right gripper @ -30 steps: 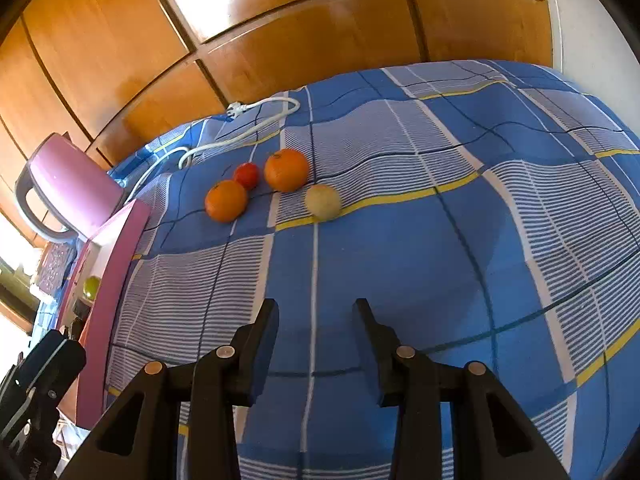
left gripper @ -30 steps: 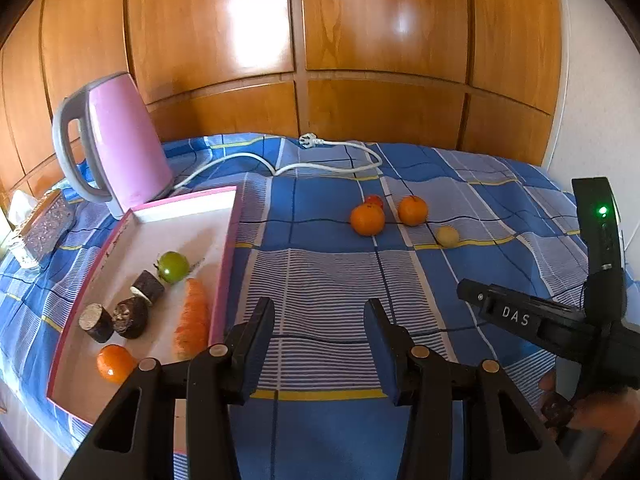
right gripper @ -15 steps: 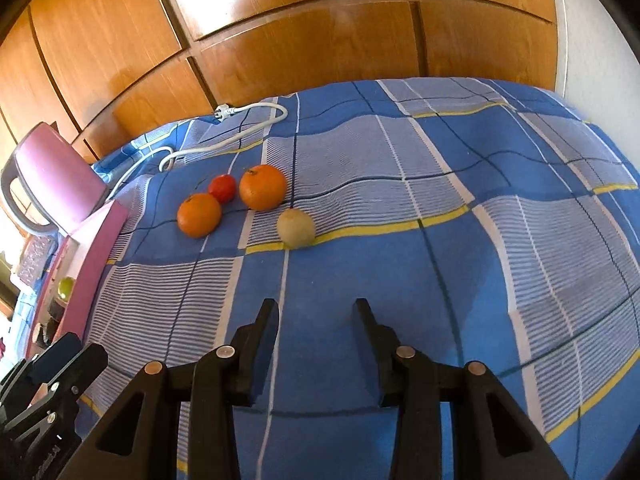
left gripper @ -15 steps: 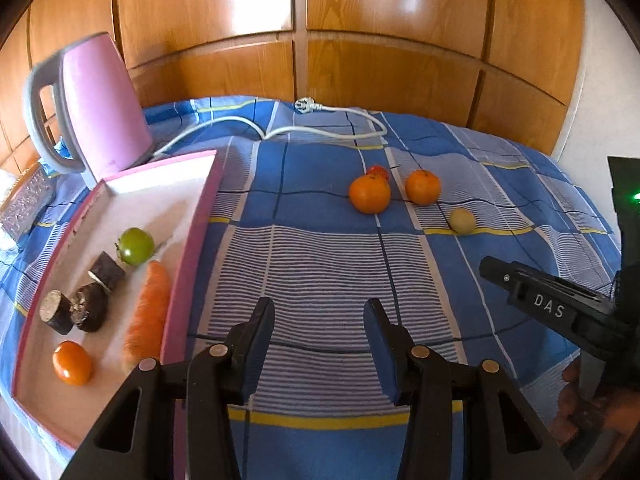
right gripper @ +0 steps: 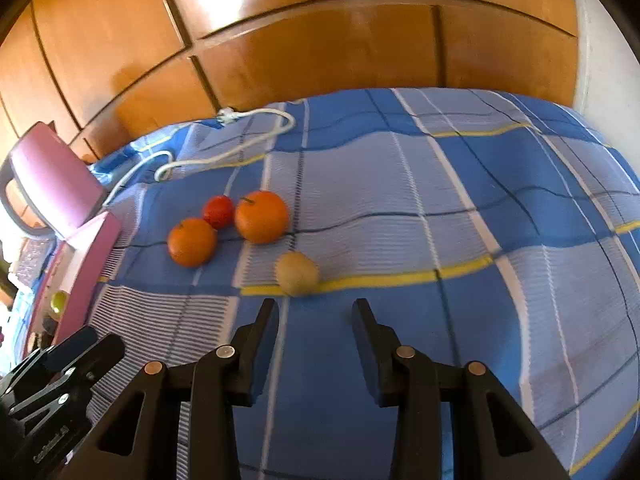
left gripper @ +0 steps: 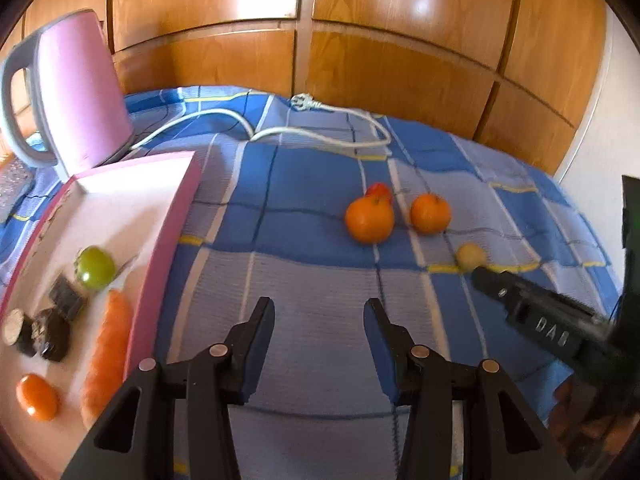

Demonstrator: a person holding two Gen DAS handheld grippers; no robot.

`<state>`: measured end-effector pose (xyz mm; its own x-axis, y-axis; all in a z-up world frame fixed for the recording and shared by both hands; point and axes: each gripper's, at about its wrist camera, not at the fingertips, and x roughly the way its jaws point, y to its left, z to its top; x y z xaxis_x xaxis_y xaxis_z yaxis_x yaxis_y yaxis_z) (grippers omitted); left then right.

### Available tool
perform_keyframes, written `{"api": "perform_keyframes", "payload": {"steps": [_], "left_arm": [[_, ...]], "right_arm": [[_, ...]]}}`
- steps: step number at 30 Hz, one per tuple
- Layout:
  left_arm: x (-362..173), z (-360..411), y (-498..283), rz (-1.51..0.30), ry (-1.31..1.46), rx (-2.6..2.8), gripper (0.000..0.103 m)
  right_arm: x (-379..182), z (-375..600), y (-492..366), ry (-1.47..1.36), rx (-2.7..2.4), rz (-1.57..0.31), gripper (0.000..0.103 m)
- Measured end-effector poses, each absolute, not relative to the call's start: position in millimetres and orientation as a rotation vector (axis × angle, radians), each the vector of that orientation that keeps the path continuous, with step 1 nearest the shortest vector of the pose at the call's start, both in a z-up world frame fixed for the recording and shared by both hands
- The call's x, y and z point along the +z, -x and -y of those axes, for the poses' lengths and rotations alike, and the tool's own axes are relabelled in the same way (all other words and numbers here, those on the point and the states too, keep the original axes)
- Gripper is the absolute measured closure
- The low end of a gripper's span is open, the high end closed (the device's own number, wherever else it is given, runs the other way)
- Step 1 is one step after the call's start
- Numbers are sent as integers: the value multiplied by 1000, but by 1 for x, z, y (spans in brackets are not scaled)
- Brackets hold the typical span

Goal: Organize fruits
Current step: 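Grasp the orange with left gripper while right grasps the small yellow fruit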

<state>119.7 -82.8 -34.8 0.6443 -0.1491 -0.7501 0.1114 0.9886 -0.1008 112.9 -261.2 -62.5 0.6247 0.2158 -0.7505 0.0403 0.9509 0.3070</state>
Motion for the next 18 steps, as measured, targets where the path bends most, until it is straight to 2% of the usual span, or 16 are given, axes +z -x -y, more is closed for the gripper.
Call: {"api": "perform_keyframes", "payload": {"steps": [7,11,18], "left_arm": [[-33,92,-144,-843,75,-167,56],[-33,100,-156,-832,95,-194,47],[-37,110,-180,-831,86,-211,45]], "right_arm": [[-61,248,-138,-231,124,-889,65],[-68,240,-150,-175,133,-917,76],[-73,245,-150,-206,142,-913,77]]}}
